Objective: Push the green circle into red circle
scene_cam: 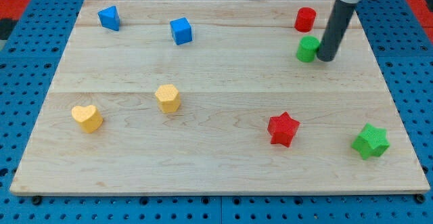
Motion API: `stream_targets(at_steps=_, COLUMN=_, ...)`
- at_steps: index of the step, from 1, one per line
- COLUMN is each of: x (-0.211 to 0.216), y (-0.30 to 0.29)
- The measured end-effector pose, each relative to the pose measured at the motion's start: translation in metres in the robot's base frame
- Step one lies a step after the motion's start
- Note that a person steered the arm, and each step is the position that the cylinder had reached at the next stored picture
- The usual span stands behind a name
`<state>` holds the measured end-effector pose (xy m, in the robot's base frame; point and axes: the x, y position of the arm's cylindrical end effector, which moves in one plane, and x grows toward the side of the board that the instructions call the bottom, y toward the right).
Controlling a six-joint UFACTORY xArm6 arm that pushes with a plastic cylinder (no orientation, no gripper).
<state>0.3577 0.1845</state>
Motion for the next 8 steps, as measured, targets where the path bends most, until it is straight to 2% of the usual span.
stream_targets(at_steps=1, x=0.03, y=0.002)
stream_targets(at_steps=2, x=0.041, y=-0.034)
stream_targets(at_steps=3, x=0.012, y=-0.064)
stream_targets(at_steps=4, x=0.001, y=-0.063)
stream_targets(at_steps=5, x=0.002, y=-0.039)
stream_targets(at_steps=8, x=-0.019, y=-0.024)
